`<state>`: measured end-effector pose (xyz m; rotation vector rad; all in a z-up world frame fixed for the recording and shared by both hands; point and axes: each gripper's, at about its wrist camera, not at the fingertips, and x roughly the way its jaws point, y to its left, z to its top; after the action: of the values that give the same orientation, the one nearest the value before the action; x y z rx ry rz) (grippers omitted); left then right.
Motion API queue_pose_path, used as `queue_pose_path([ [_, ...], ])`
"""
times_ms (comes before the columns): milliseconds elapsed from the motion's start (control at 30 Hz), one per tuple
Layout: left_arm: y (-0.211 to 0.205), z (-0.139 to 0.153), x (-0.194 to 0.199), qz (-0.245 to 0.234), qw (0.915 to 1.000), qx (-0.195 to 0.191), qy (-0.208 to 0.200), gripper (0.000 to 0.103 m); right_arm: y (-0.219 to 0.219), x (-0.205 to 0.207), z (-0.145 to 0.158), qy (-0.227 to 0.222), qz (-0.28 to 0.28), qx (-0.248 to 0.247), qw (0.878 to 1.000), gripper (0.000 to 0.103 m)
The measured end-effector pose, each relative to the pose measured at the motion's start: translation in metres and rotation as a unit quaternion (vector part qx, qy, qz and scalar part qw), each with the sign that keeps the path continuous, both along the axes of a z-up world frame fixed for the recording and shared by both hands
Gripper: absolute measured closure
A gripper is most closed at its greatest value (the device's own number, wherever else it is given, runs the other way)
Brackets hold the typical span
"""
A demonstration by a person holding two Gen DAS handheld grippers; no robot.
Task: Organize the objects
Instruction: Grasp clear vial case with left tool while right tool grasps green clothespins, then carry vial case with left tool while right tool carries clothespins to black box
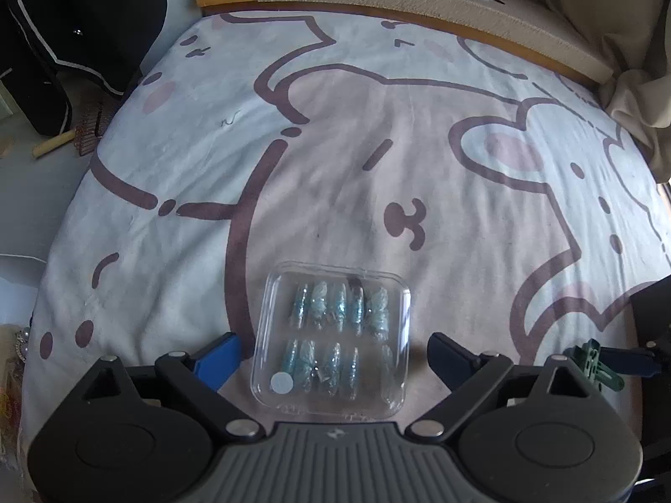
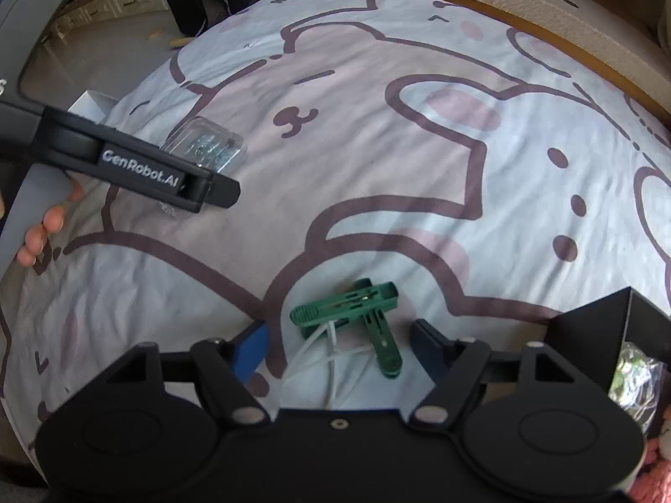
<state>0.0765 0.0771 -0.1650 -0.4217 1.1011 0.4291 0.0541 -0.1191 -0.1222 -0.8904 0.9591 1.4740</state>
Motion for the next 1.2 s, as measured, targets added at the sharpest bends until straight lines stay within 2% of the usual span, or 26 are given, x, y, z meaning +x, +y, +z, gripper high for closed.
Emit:
queue_pose_path([
  [67, -0.002, 0.0, 0.002, 0.004, 0.9999, 0.008, 0.005, 0.012, -0.001, 0.004, 0.002, 0.001, -0.005, 0.002, 1.0, 0.041],
  [133, -0.001, 0.001, 0.004, 0.013, 0.9998, 0.015, 0.009, 0.017, -0.002, 0.009, 0.004, 0.009, -0.013, 0.004, 1.0, 0.054],
  [233, -0.001, 0.005, 0.007, 0.025, 0.9995, 0.019, 0.009, 0.029, -0.004, 0.014, 0.007, 0.025, -0.014, 0.004, 1.0, 0.055],
  [367, -0.008, 0.008, 0.01, 0.015, 0.9995, 0.021, 0.018, 0.029, -0.008, 0.016, 0.011, 0.025, -0.012, 0.007, 1.0, 0.057],
  [400, -0.01, 0.009, 0.009, 0.014, 0.9995, 0.019, 0.02, 0.029, -0.008, 0.017, 0.012, 0.024, -0.018, 0.009, 1.0, 0.084],
  [533, -0.015, 0.018, 0.005, 0.011, 0.9996, 0.02, 0.015, 0.029, -0.01, 0.026, 0.017, 0.031, -0.054, 0.014, 0.998, 0.084],
  [700, -0.019, 0.033, -0.004, 0.022, 0.9996, 0.018, 0.004, 0.029, -0.015, 0.029, 0.027, 0.035, -0.068, 0.027, 0.997, 0.084],
  [1200, -0.05, 0.092, -0.037, 0.035, 0.9979, 0.05, -0.02, 0.029, -0.049, 0.029, 0.076, 0.034, -0.109, 0.083, 0.99, 0.084],
])
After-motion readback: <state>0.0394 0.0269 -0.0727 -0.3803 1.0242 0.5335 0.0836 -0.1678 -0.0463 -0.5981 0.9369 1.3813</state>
